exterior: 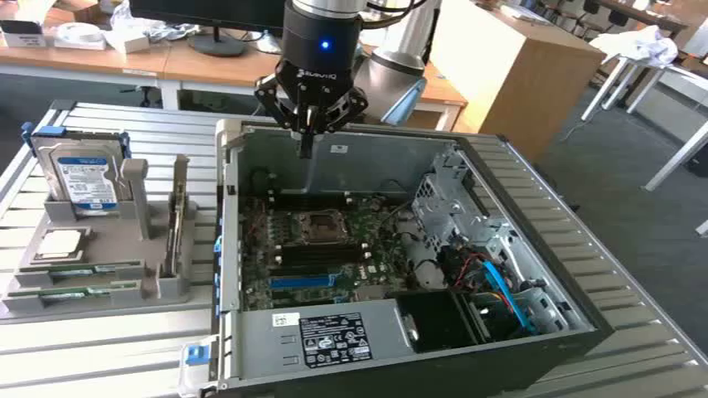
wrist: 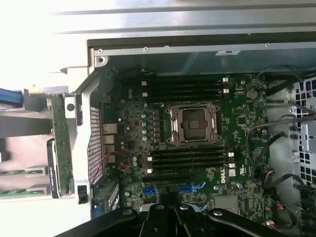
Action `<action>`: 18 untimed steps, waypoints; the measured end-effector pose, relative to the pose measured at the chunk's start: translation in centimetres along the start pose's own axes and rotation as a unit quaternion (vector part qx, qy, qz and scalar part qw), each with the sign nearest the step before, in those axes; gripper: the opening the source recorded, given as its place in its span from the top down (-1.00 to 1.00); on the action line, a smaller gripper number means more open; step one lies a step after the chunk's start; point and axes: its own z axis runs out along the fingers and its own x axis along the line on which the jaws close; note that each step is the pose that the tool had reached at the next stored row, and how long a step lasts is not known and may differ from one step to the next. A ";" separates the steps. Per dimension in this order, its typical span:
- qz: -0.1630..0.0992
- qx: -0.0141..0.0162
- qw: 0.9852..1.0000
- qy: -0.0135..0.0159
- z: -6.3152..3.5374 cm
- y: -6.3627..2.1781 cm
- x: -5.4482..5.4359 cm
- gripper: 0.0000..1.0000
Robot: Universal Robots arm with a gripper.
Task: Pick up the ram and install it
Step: 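Reach for the ram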
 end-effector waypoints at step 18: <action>0.000 0.000 1.000 0.000 -0.01 -0.06 0.8 0.80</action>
